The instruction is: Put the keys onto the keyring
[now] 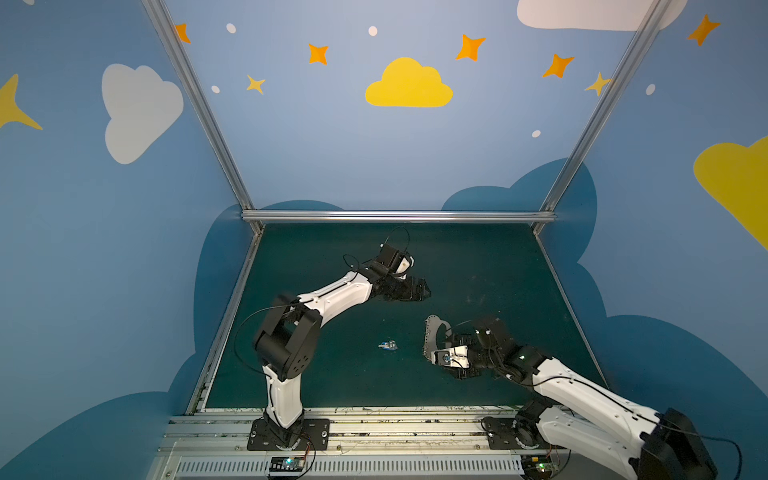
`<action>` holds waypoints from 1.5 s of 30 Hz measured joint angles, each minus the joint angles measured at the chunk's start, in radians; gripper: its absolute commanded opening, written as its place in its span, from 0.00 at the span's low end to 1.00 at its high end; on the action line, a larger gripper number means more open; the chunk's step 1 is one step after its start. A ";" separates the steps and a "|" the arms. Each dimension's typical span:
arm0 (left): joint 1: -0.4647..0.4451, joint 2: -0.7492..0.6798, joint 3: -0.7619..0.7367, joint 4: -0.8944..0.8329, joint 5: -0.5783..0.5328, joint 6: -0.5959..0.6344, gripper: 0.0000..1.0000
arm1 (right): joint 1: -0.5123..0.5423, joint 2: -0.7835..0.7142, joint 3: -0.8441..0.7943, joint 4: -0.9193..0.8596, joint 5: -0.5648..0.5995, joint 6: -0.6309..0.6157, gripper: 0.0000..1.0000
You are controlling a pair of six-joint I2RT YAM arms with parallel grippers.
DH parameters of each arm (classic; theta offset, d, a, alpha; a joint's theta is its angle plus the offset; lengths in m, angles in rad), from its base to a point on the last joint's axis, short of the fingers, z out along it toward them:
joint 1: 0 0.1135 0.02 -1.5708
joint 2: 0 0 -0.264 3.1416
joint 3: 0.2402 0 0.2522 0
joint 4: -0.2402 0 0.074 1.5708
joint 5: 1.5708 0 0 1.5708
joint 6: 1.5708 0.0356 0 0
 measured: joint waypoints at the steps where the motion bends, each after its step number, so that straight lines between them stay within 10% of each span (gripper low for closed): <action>1: -0.003 -0.026 -0.024 0.000 -0.007 0.007 0.97 | 0.021 0.036 0.000 0.013 0.030 -0.004 0.72; 16: -0.017 -0.230 -0.269 0.008 -0.067 0.047 0.96 | 0.126 0.328 0.135 0.047 0.244 0.016 0.67; 36: -0.004 -0.257 -0.326 0.031 -0.090 0.055 0.96 | 0.281 0.660 0.414 0.175 0.554 0.339 0.66; 45: 0.135 -0.471 -0.404 0.032 -0.117 0.076 0.96 | 0.246 0.458 0.384 0.145 0.360 0.404 0.54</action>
